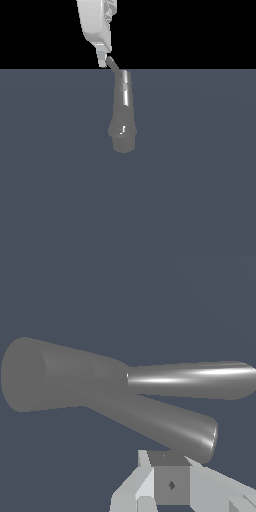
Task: Turn on the faucet by rotating a designated handle.
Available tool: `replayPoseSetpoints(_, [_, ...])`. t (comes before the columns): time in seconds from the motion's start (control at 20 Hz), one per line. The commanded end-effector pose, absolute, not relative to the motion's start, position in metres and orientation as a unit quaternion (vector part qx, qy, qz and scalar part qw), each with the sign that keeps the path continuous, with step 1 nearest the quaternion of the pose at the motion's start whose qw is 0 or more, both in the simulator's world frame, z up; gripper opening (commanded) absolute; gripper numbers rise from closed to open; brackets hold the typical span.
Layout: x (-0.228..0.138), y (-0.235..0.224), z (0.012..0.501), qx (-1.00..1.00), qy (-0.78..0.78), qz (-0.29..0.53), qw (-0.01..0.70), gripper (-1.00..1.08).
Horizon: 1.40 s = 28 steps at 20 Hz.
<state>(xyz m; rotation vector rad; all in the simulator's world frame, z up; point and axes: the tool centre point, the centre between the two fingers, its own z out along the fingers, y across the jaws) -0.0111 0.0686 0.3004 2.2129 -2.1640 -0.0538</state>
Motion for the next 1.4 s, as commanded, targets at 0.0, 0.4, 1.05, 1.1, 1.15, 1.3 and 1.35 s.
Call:
replayPoseSetpoints(0.0, [-0.015, 0.061, 0.301, 0.712, -0.701, -0.018, 0.025, -1.00])
replayPoseSetpoints(0.4, [-0.014, 0.022, 0.301, 0.714, -0.700, -0.018, 0.024, -1.00])
replayPoseSetpoints(1.05, [-0.010, -0.006, 0.301, 0.725, -0.688, -0.020, 0.022, -1.00])
replayPoseSetpoints(1.1, [-0.009, -0.007, 0.301, 0.725, -0.688, -0.020, 0.022, -1.00])
replayPoseSetpoints(1.15, [-0.008, -0.009, 0.300, 0.725, -0.688, -0.020, 0.022, -1.00])
replayPoseSetpoints(1.3, [-0.005, -0.013, 0.299, 0.724, -0.689, -0.020, 0.022, -1.00])
replayPoseSetpoints(1.35, [-0.004, -0.015, 0.298, 0.724, -0.689, -0.020, 0.022, -1.00])
